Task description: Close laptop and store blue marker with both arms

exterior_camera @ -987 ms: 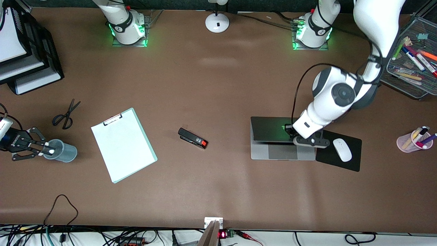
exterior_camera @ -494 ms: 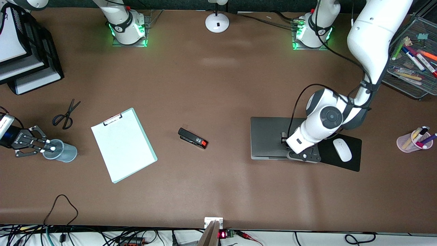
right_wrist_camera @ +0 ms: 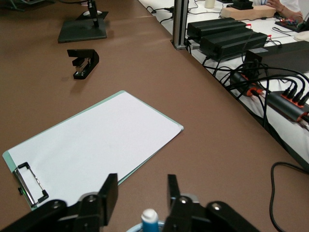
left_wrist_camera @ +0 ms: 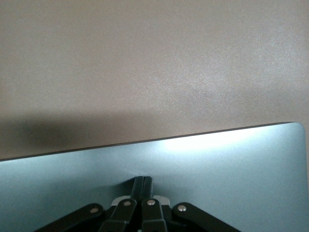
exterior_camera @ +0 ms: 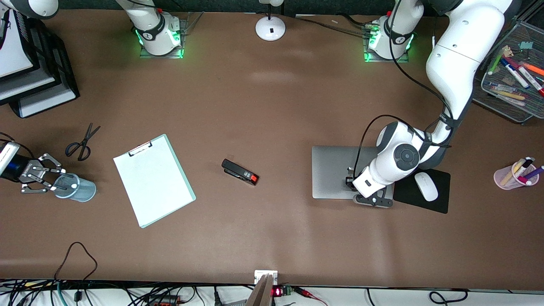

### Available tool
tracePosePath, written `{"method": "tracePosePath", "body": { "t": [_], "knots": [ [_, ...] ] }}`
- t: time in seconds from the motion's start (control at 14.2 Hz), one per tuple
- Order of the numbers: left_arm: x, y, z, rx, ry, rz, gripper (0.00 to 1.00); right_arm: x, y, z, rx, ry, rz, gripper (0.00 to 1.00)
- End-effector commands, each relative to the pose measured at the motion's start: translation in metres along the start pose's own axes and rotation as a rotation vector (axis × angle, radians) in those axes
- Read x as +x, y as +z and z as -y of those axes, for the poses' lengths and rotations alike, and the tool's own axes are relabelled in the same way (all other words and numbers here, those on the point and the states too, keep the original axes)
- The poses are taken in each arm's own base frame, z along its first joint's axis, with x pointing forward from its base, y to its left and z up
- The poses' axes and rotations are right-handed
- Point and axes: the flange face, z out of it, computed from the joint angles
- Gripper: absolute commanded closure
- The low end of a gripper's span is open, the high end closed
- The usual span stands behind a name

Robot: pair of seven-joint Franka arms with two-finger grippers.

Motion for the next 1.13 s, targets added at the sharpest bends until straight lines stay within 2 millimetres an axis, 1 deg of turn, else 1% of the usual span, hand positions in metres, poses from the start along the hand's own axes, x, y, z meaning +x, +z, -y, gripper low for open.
{"method": "tracePosePath", "body": {
  "t": [0.0, 0.14, 0.21, 0.28, 0.35, 0.56, 0.63, 0.71, 0.78, 0.85, 0.92, 1.06],
  "knots": [
    [0.006, 0.008, 0.003, 0.009, 0.003, -0.007, 1.00, 0.024, -0.006, -0.007, -0.002, 0.100, -0.020, 0.00],
    [0.009, -0.003, 0.010, 0.016, -0.002, -0.012, 1.00, 0.056, 0.001, -0.010, 0.013, 0.199, 0.020, 0.00],
    [0.011, -0.019, 0.010, 0.028, 0.002, -0.018, 1.00, 0.067, 0.001, -0.010, 0.018, 0.260, 0.049, 0.00],
    [0.011, -0.041, 0.008, 0.053, 0.007, 0.004, 1.00, 0.090, -0.001, -0.010, 0.018, 0.304, 0.087, 0.00],
    [0.010, -0.068, 0.004, 0.080, 0.015, 0.021, 1.00, 0.107, 0.003, -0.009, 0.021, 0.346, 0.126, 0.00],
    [0.003, -0.133, -0.001, 0.148, 0.028, 0.057, 1.00, 0.151, 0.011, -0.010, -0.034, 0.473, 0.243, 0.00],
    [-0.001, -0.157, -0.008, 0.163, 0.034, 0.055, 1.00, 0.169, 0.011, -0.007, -0.050, 0.531, 0.298, 0.00],
    [-0.007, -0.178, -0.015, 0.178, 0.040, 0.065, 1.00, 0.192, 0.014, -0.003, -0.071, 0.588, 0.354, 0.00],
    [-0.013, -0.196, -0.020, 0.193, 0.041, 0.084, 1.00, 0.215, 0.016, 0.002, -0.098, 0.634, 0.404, 0.00],
    [-0.021, -0.213, -0.029, 0.199, 0.049, 0.094, 0.95, 0.235, 0.019, 0.007, -0.130, 0.681, 0.459, 0.00],
    [-0.026, -0.225, -0.036, 0.208, 0.057, 0.103, 0.95, 0.255, 0.021, 0.013, -0.167, 0.723, 0.510, 0.00],
    [-0.038, -0.257, -0.041, 0.232, 0.055, 0.137, 0.95, 0.287, 0.029, 0.024, -0.229, 0.772, 0.590, 0.00]
  ]
}}
